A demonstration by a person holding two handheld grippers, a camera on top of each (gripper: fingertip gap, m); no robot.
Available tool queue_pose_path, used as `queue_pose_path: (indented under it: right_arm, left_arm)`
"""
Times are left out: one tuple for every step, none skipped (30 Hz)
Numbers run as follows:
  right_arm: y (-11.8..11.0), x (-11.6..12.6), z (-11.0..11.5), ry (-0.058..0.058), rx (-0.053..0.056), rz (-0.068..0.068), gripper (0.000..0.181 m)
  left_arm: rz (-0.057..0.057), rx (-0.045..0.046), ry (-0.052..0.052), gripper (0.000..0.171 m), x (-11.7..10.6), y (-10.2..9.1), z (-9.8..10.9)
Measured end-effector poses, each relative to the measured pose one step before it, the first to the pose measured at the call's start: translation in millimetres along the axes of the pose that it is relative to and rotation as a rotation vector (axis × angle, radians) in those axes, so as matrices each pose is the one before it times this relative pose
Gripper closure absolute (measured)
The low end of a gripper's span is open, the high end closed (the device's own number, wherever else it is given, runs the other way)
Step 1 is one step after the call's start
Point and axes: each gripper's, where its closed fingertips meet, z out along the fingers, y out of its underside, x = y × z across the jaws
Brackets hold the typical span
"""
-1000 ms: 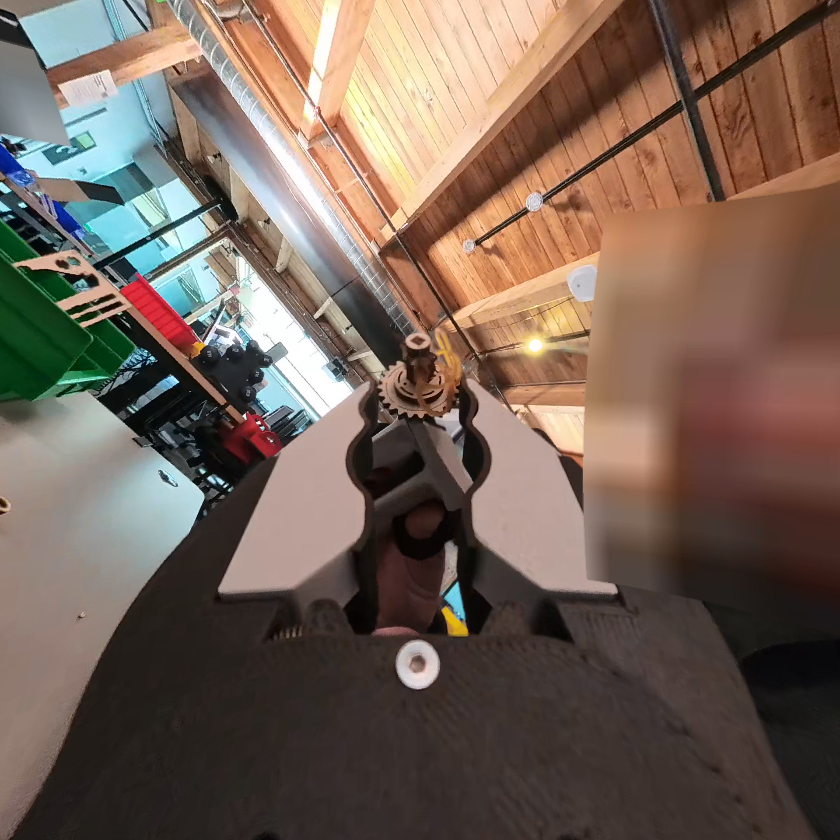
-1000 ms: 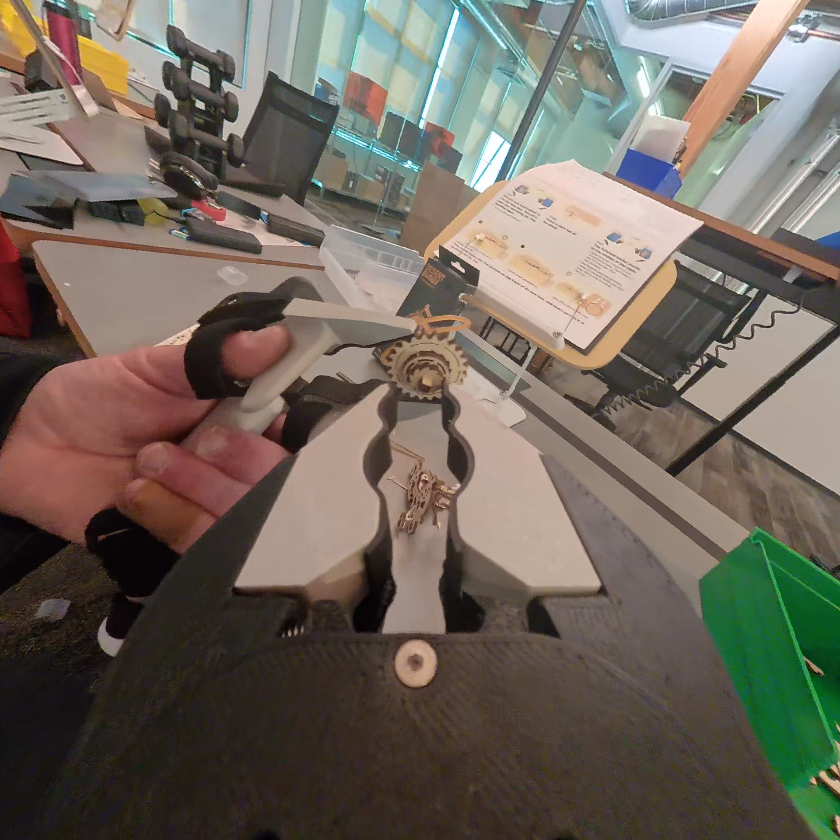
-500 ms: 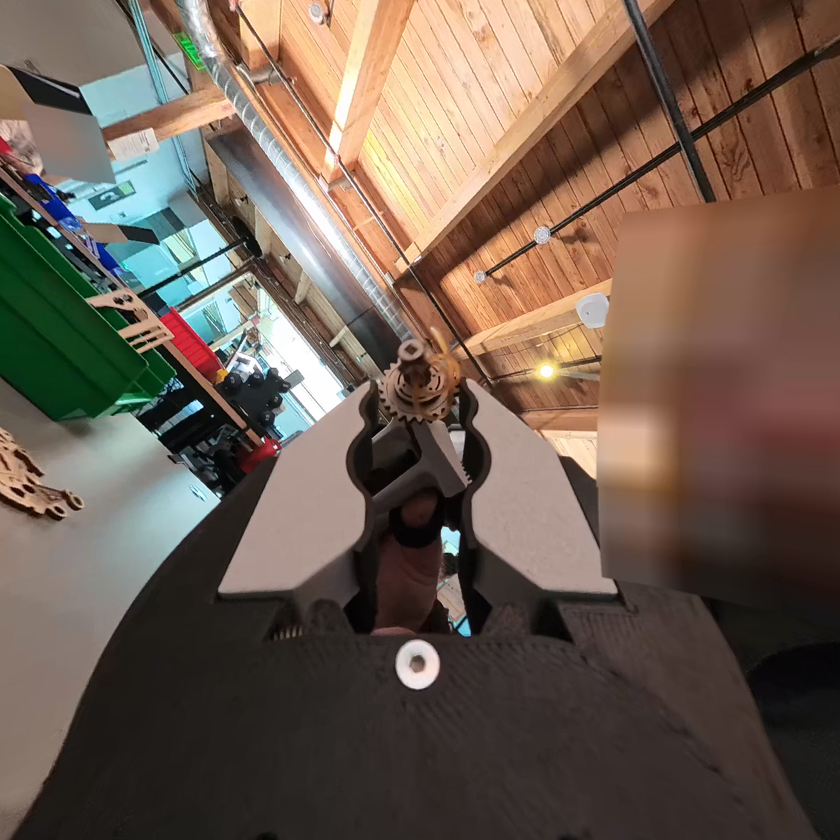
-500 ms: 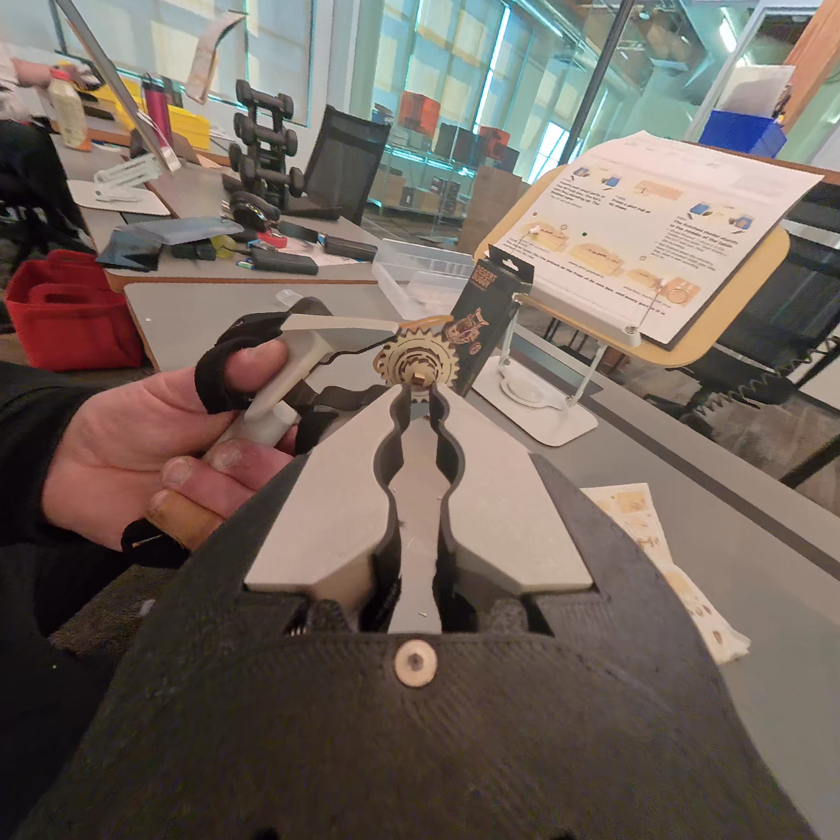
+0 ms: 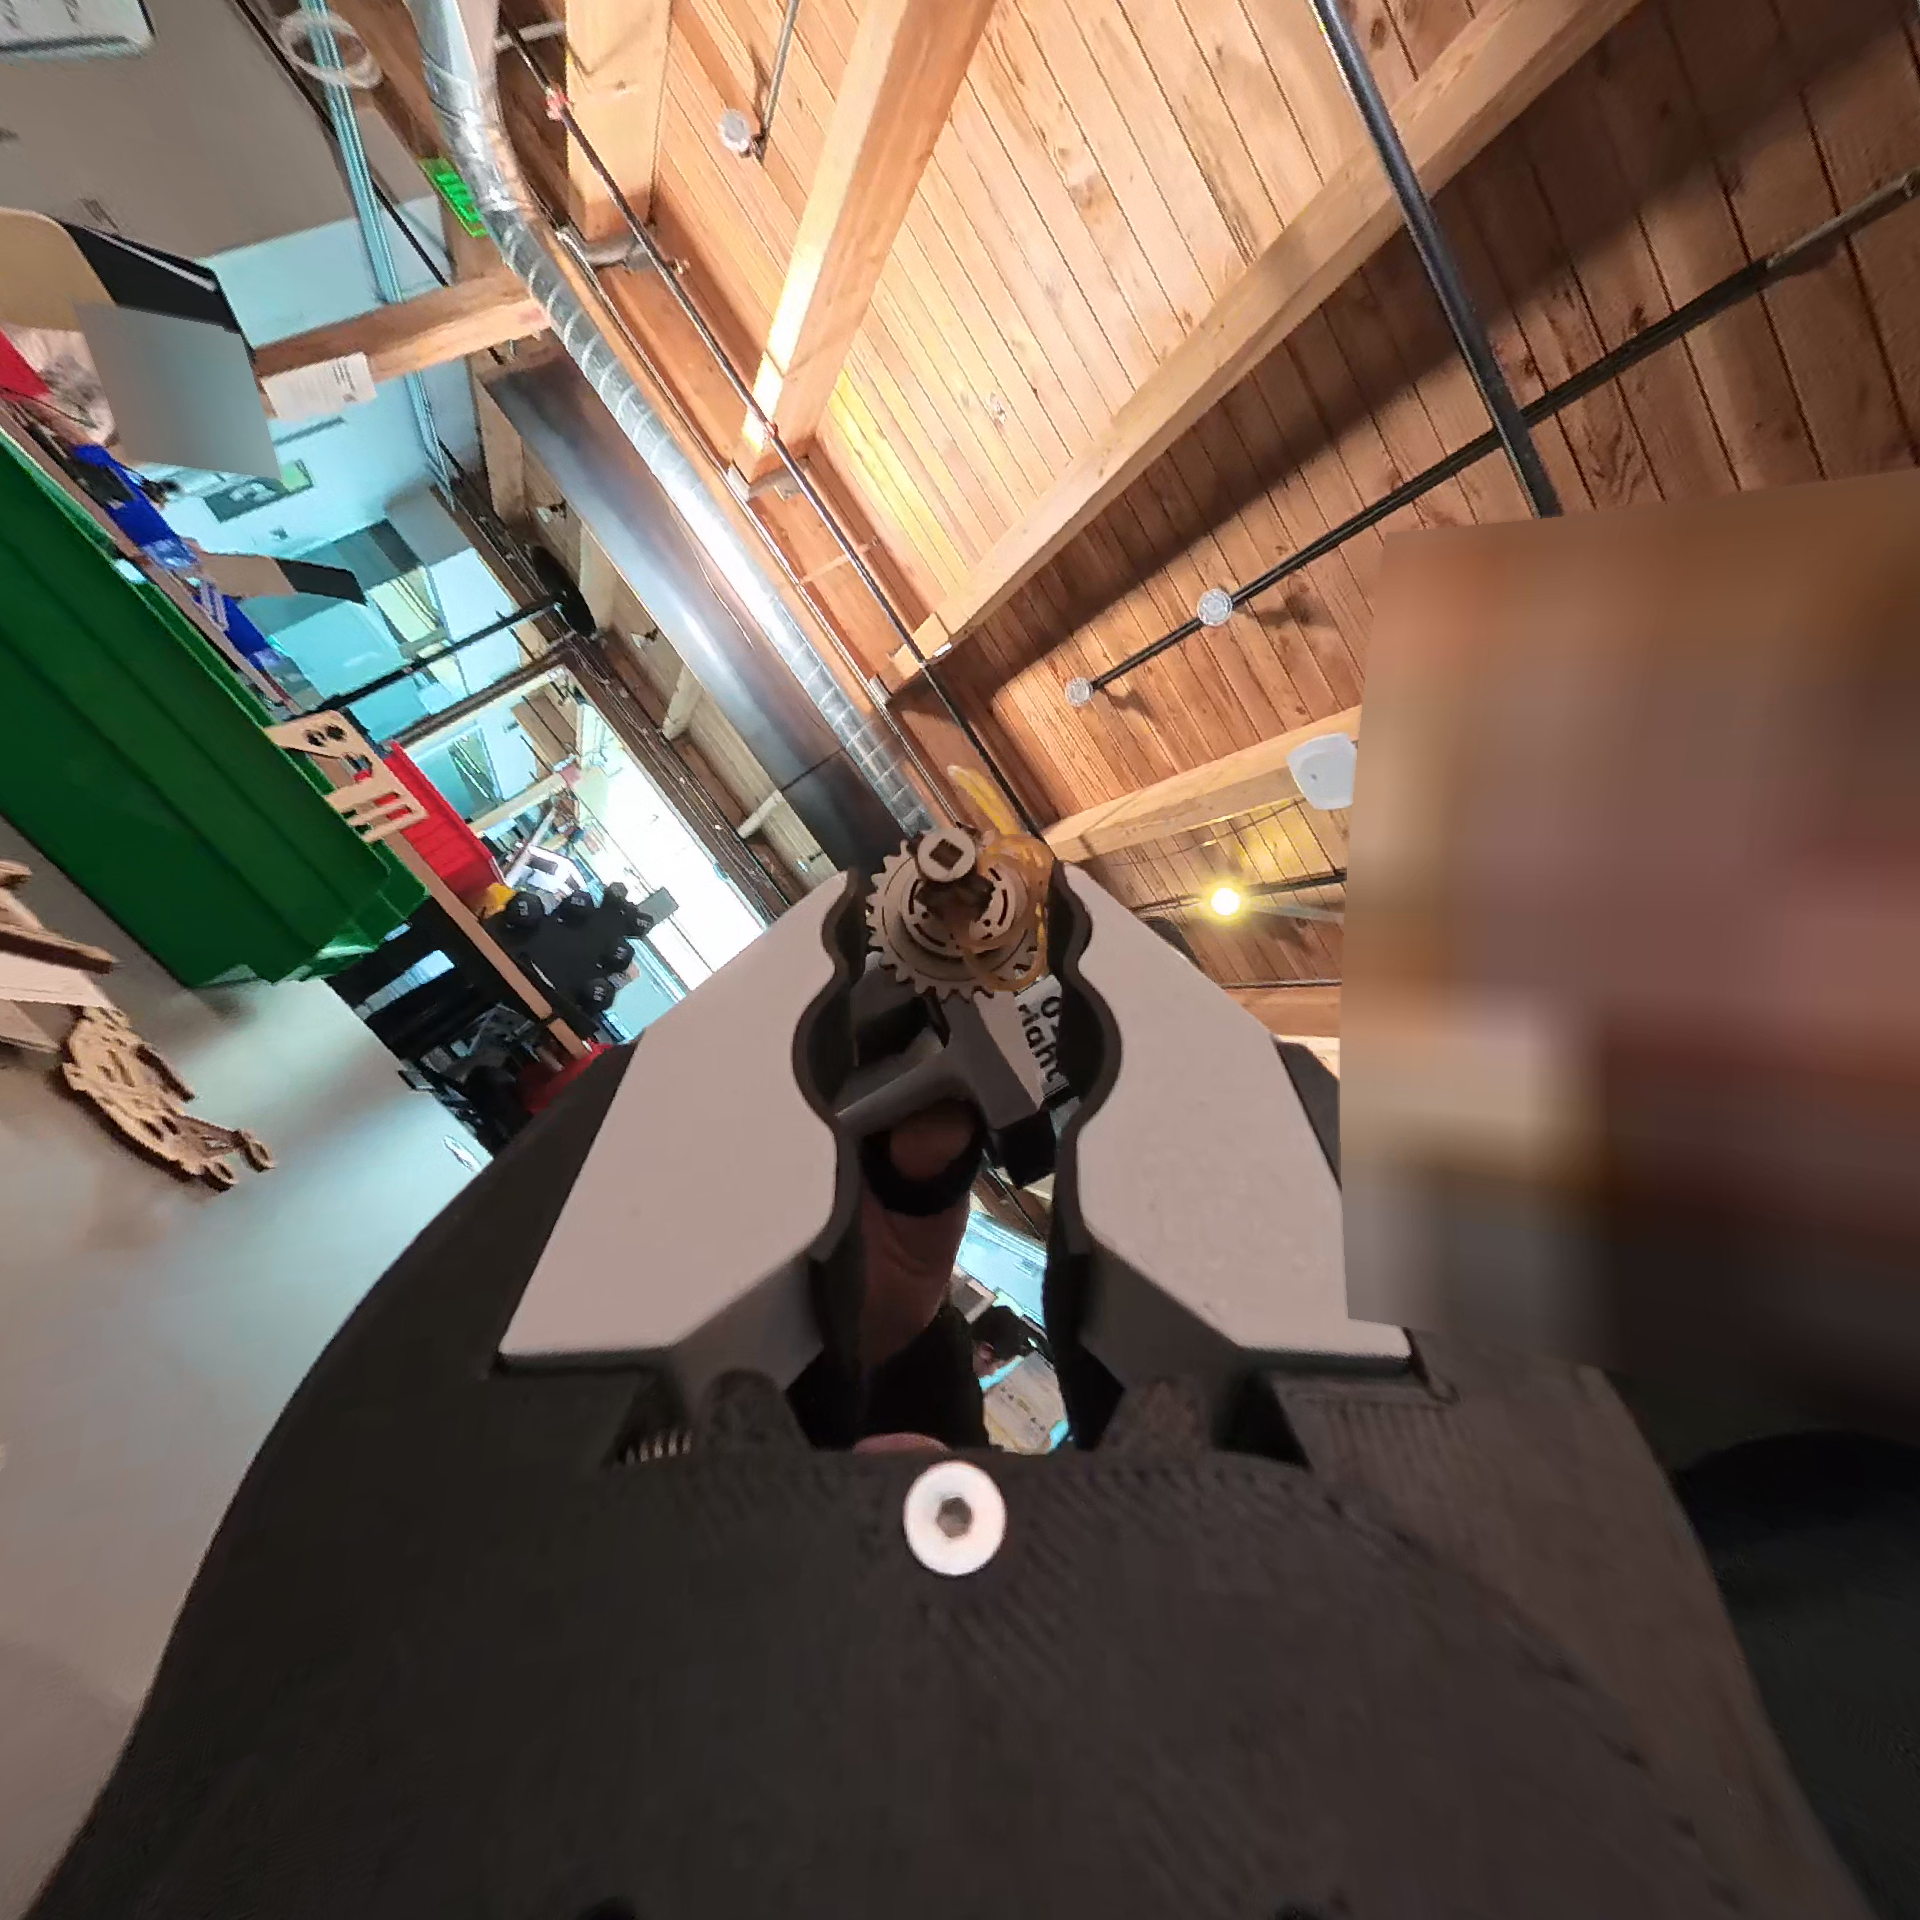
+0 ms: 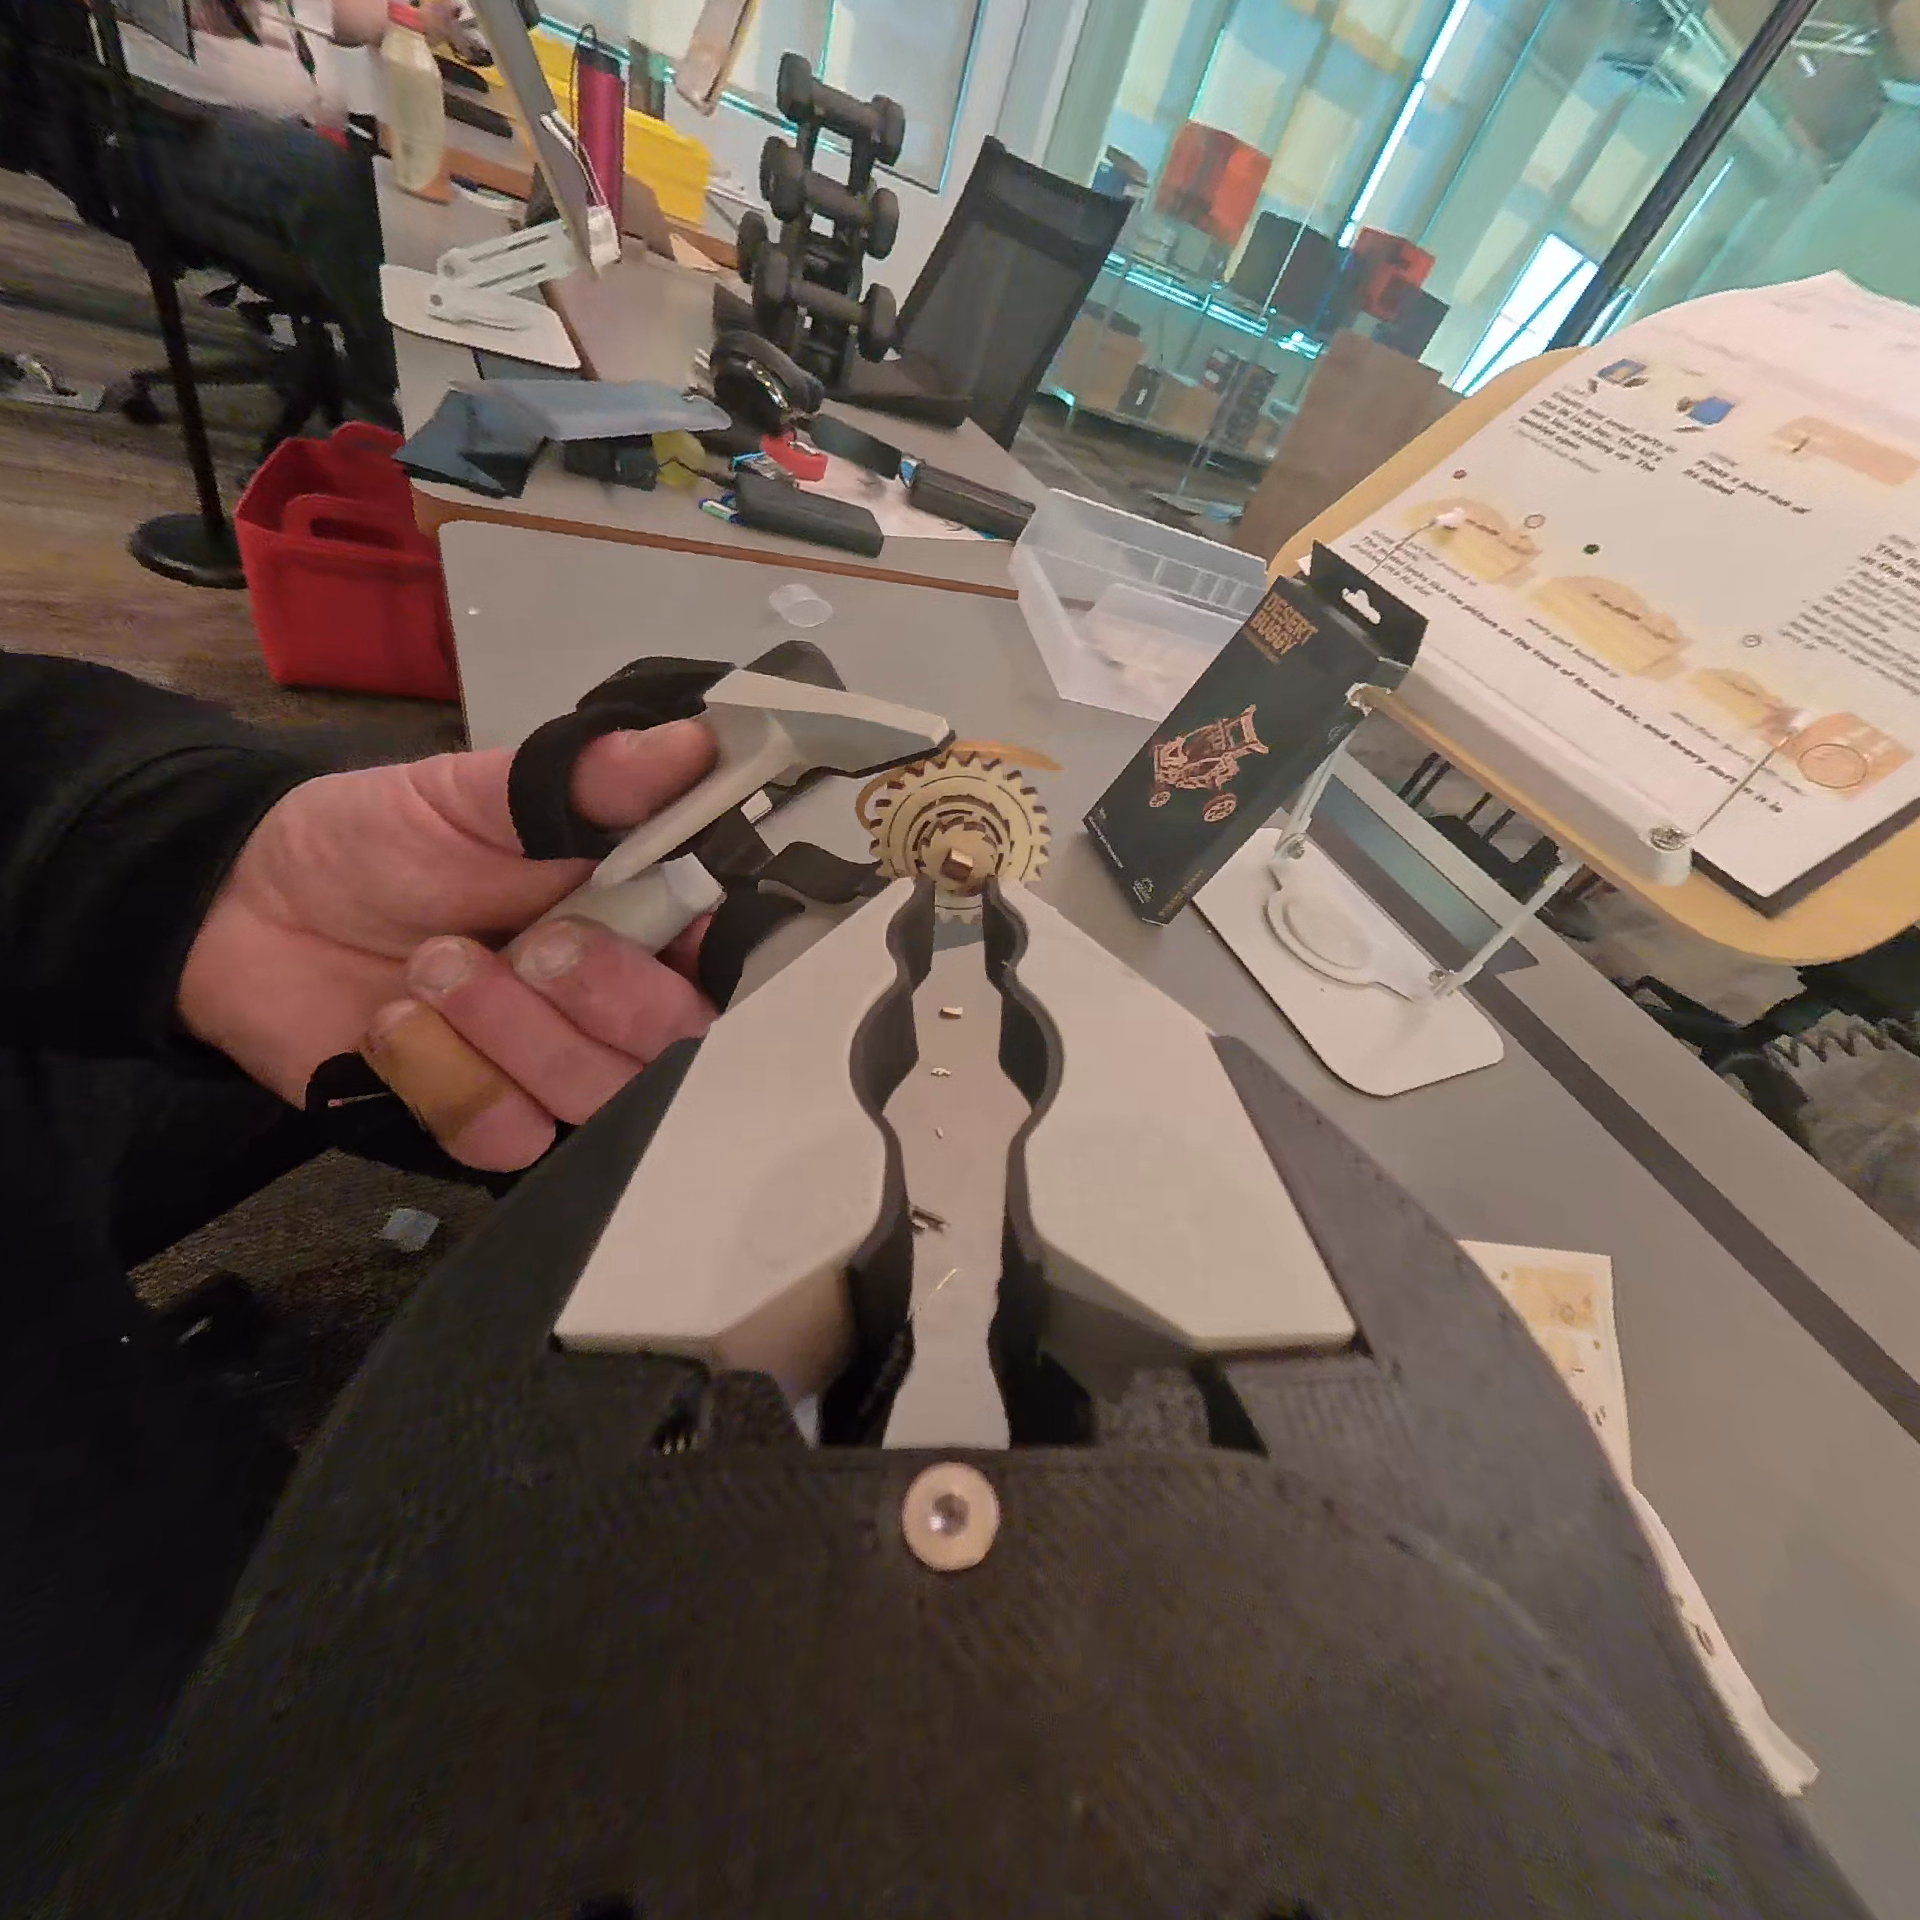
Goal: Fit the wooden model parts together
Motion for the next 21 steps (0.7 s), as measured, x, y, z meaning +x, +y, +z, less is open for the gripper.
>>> queue_pose_path:
  right_arm:
    - [0.23,0.82,1.76,0.0074,-0.0010,-0.0003,0.172]
    - [-0.03,0.20,1.20,0.0044,0.0034,0.0016,0.168]
    - [0.08,0.34,0.48,0.0058,0.0048,0.0030,0.168]
    - [0.50,-1.06,0.69,-0.0018,0.0022,0.0002,0.168]
    - [0.38,-1.58,1.03,-0.0049,0.0031,0.0035,0.169]
    - [-0.73,-1.77,1.00,-0.0086,0.0115,0.0114,0.173]
    - [-0.19,-1.12,1.57,-0.0088,0.0084,0.0184,0.174]
    - [0.92,0.14,1.72,-0.0026,0.0004,0.0134,0.174]
    - [0.00,1.46,0.65,0.0052,0.0073,0.0054,0.175]
    - [-1.07,0.85,0.07,-0.0038,0.0131,0.0138,0.177]
    - [-0.39,-0.32,0.22,-0.0147,0.0085,0.0252,0.177]
    - [0.35,-0.52,0.37,-0.0145,0.0044,0.0218,0.176]
    - [0.57,-0.52,0.01,-0.0101,0.0037,0.0115,0.176]
    - [-0.07,-0.90,-0.17,-0.0107,0.0063,0.0092,0.175]
    - [-0.61,-0.99,-0.25,-0.0134,0.0076,0.0181,0.174]
    - [-0.78,-0.77,-0.23,-0.0149,0.0084,0.0214,0.174]
    - [0.25,0.83,-0.58,-0.0045,0.0018,0.0138,0.177]
    - [0.95,1.28,-0.52,0.0012,-0.0016,0.0046,0.180]
    - [1.28,0.88,-0.14,0.0002,-0.0047,0.0054,0.180]
    - [1.24,0.10,-0.16,-0.0027,-0.0062,0.0062,0.180]
    - [0.16,0.15,-0.42,0.0010,0.0007,-0.0003,0.180]
  left_arm:
    - [0.0119,0.00883,-0.0092,0.139,-0.82,-2.44,-2.13]
    - [0.0139,0.01084,-0.0084,0.139,-0.23,-2.88,-1.99]
    - [0.0123,0.00018,-0.0056,0.139,-0.09,-1.69,-1.40]
    - [0.0232,-0.00031,-0.0158,0.139,-0.85,-1.54,-1.30]
    - [0.0273,-0.00711,-0.0160,0.139,-0.72,-0.73,-0.83]
    - [0.0214,-0.00784,-0.0013,0.139,1.38,-0.40,-0.23]
    - [0.0154,-0.00628,0.0024,0.139,1.72,-0.04,0.10]
    - [0.0144,-0.00769,-0.0035,0.139,0.66,0.43,0.04]
    - [0.0146,-0.00761,-0.0057,0.139,0.07,0.78,-0.07]
    - [0.0090,0.00011,-0.0024,0.139,0.11,-0.22,-0.54]
    - [0.0046,-0.00018,-0.0079,0.139,-1.03,-0.10,-0.74]
    - [0.0116,-0.00447,-0.0077,0.139,-1.02,0.56,-0.70]
    - [0.0093,-0.00285,-0.0044,0.139,-0.50,0.38,-0.78]
    - [0.0027,-0.00106,-0.0038,0.139,-0.84,0.16,-0.63]
    - [0.0029,-0.00496,-0.0033,0.139,-1.17,0.95,-0.24]
    - [0.0062,-0.00237,-0.0004,0.139,-0.55,0.62,-0.22]
    - [0.0006,-0.00075,0.0024,0.139,-0.29,0.45,0.22]
    - [-0.0019,-0.00224,-0.0021,0.139,-1.15,0.63,0.41]
    - [0.0021,-0.00014,-0.0049,0.139,-1.39,0.33,0.04]
    - [-0.0035,-0.00062,0.0030,0.139,-0.61,0.43,0.01]
    - [-0.0080,-0.00071,0.0053,0.139,-0.29,0.70,0.08]
